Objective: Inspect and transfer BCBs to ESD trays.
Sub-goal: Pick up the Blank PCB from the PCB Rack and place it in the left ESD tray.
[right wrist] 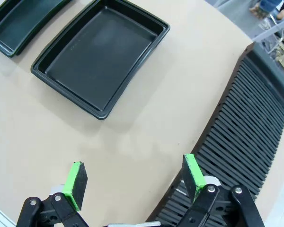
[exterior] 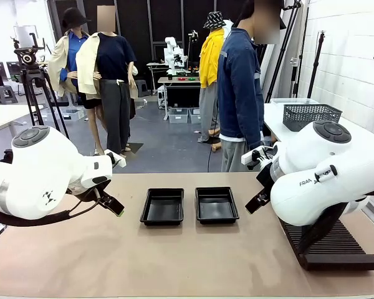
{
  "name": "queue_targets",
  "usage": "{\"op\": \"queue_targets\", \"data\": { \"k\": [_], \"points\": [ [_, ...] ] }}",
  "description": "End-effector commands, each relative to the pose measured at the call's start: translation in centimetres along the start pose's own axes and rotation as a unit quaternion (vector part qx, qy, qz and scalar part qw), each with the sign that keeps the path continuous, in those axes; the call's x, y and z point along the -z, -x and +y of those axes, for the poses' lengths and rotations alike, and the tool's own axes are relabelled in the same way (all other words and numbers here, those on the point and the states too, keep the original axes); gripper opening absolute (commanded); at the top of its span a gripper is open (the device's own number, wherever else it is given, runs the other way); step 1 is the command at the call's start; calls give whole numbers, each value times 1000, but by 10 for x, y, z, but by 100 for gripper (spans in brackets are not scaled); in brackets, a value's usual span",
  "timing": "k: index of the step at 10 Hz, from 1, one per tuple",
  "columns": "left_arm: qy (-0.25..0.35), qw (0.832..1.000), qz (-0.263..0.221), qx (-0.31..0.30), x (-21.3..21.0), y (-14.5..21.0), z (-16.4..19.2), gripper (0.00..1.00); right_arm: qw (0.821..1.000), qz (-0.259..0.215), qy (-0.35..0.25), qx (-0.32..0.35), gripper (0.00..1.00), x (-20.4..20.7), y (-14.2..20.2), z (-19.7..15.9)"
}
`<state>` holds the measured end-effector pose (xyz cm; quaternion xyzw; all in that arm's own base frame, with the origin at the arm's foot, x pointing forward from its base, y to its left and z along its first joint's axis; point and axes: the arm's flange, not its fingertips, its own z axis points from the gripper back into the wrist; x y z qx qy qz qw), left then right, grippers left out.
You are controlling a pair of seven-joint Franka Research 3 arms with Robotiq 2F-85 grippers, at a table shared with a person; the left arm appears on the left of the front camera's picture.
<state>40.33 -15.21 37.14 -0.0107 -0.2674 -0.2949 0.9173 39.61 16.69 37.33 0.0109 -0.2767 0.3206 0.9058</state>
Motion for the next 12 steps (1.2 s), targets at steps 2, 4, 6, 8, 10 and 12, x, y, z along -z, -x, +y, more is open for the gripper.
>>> {"op": "queue_targets", "data": {
  "k": [2,4,6,8,10,12],
  "points": [
    [0,1000,0,-1,0,0,1,100,1000,0,0,0,100,0,0,0],
    [0,1000,0,-1,0,0,1,100,1000,0,0,0,100,0,0,0],
    [0,1000,0,0,0,0,0,100,1000,0,0,0,100,0,0,0],
    [7,1000,4,-11,-2,-9,7,100,1000,6,-13,-1,100,-4,-7,-4],
    [13,1000,18,-17,-6,-18,17,100,999,18,-28,3,100,-7,-18,-12],
    [26,998,38,-38,-10,-29,33,100,998,39,-46,8,100,-14,-34,-26]
  ]
}}
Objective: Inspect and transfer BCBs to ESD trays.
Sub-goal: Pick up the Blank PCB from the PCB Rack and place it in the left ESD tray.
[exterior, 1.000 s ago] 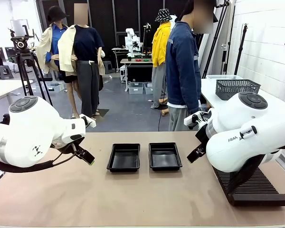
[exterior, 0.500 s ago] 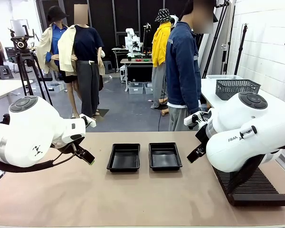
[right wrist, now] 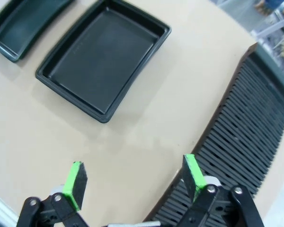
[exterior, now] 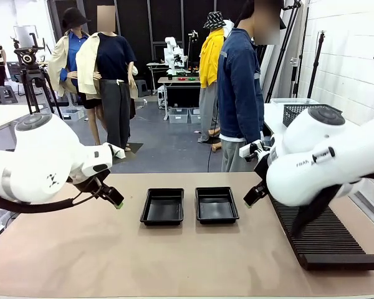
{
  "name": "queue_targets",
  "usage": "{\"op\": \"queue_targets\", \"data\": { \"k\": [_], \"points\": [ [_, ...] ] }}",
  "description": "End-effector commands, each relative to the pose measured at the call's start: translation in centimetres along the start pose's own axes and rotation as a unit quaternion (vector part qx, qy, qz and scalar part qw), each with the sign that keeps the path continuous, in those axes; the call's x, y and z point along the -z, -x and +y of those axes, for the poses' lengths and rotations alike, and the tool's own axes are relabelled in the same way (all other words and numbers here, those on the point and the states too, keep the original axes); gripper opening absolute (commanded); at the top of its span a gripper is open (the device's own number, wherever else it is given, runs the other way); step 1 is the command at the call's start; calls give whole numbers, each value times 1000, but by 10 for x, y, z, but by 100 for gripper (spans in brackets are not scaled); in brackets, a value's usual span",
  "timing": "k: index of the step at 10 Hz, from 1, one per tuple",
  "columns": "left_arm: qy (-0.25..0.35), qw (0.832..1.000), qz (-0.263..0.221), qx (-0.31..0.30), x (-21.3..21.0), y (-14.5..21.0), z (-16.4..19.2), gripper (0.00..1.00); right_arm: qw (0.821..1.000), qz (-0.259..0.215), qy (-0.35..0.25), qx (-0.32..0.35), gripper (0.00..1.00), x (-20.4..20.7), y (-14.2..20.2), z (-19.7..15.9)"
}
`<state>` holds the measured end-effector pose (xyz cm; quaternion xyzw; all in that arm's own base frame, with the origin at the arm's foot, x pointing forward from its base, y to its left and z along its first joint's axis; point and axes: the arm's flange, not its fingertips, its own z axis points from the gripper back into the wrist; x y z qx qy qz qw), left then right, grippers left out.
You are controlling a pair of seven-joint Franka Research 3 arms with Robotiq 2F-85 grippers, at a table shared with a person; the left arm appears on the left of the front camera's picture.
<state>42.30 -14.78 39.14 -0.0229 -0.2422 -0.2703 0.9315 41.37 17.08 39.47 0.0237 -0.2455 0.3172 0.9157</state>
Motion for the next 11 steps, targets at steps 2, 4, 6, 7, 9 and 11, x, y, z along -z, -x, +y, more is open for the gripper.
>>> {"op": "queue_targets", "data": {
  "k": [2,4,6,7,9,11],
  "points": [
    [53,998,11,-39,-17,-21,38,100,997,32,-63,29,100,-27,-33,-38],
    [111,991,6,-78,-33,-31,66,100,991,54,-103,73,100,-46,-47,-67],
    [172,978,-10,-118,-45,-34,98,100,977,48,-163,128,100,-55,-47,-94],
    [225,964,-19,-139,-52,-32,117,100,962,36,-211,168,100,-62,-41,-111],
    [271,945,-36,-179,-64,-25,151,100,927,8,-297,229,100,-82,-19,-152],
    [302,930,-52,-204,-78,-7,184,100,896,-32,-359,261,100,-96,12,-187]
  ]
}}
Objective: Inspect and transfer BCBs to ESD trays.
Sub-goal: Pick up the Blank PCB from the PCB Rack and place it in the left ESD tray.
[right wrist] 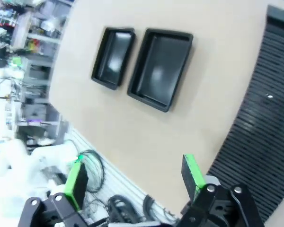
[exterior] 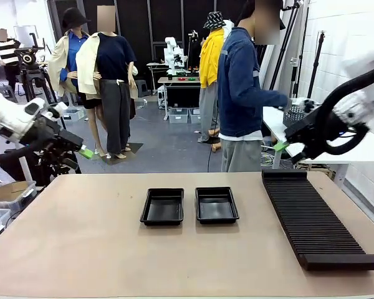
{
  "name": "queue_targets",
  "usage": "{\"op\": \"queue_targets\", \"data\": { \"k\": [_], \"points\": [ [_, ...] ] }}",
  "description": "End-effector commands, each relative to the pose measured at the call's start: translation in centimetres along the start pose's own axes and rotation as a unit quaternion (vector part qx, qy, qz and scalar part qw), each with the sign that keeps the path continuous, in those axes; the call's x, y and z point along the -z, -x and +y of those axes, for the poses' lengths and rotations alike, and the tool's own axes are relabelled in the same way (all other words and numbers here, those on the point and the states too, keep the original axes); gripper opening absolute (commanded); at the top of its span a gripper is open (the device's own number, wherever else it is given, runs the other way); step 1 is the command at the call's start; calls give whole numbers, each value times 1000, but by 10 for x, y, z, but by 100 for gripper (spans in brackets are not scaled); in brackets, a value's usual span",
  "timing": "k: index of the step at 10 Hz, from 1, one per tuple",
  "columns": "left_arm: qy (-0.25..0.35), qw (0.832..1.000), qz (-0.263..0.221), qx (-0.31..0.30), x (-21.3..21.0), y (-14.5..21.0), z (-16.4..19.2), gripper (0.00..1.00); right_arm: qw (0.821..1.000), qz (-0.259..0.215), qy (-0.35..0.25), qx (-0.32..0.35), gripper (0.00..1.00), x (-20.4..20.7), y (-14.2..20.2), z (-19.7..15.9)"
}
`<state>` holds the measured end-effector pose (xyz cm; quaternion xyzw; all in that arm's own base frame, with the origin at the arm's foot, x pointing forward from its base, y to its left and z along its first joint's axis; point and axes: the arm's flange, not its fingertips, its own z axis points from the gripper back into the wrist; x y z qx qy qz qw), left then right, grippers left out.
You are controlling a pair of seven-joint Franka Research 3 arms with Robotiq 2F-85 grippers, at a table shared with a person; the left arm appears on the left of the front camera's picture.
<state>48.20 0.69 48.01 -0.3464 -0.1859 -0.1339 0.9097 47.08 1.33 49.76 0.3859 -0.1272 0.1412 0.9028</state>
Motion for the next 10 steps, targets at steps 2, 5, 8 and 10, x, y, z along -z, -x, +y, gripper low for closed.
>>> {"op": "queue_targets", "data": {
  "k": [2,5,8,10],
  "points": [
    [80,996,-16,-24,-36,2,45,100,993,-52,-103,20,100,-46,13,-43],
    [164,980,-84,-70,-80,31,106,100,976,-92,-188,58,100,-82,35,-100],
    [198,966,-139,-94,-102,64,147,100,963,-128,-227,69,100,-100,59,-136],
    [201,962,-158,-96,-113,73,150,100,959,-144,-237,64,100,-106,70,-142]
  ]
}}
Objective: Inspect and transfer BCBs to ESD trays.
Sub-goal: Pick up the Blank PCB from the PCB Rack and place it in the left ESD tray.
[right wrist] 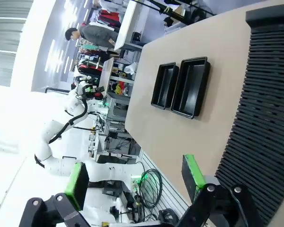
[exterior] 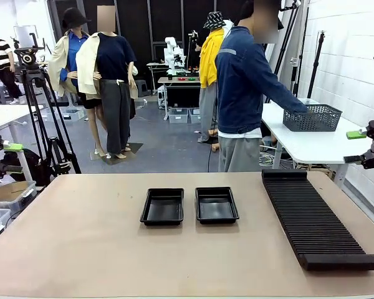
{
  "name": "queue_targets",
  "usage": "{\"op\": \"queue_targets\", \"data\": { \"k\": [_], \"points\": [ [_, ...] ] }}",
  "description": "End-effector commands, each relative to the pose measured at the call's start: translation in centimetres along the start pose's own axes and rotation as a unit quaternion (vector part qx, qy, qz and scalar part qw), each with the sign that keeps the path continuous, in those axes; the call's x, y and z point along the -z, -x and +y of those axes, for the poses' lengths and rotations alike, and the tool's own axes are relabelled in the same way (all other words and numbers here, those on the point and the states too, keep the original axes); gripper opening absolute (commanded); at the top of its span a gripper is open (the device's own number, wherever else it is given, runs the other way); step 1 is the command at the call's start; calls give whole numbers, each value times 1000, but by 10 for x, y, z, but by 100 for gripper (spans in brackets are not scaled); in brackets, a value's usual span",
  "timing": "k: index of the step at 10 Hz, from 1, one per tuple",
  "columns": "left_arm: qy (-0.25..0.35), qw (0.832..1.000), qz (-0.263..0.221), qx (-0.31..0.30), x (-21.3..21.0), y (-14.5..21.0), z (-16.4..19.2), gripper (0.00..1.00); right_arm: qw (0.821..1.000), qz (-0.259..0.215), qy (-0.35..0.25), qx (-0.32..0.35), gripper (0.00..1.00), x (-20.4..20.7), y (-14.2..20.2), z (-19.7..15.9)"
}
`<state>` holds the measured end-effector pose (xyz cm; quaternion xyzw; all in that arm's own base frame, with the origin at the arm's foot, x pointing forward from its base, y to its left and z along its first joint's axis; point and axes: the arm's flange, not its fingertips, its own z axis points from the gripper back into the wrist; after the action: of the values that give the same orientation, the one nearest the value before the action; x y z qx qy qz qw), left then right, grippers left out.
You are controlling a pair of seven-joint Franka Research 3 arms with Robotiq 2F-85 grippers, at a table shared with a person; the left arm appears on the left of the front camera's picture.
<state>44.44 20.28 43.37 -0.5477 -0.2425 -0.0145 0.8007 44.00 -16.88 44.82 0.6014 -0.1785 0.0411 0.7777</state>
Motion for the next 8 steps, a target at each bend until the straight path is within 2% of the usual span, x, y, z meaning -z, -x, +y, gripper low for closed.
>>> {"op": "queue_targets", "data": {
  "k": [1,5,6,8],
  "points": [
    [15,1000,-19,16,-3,-1,-9,100,1000,-11,-22,-14,100,-6,2,-2],
    [11,1000,-13,26,1,-4,-10,100,1000,-8,-4,-12,100,-2,5,1],
    [3,1000,-8,7,-4,-2,-7,100,1000,-5,-6,-2,100,-9,4,-1],
    [3,1000,-8,7,-4,-2,-7,100,1000,-5,-6,-2,100,-9,4,-1]
  ]
}}
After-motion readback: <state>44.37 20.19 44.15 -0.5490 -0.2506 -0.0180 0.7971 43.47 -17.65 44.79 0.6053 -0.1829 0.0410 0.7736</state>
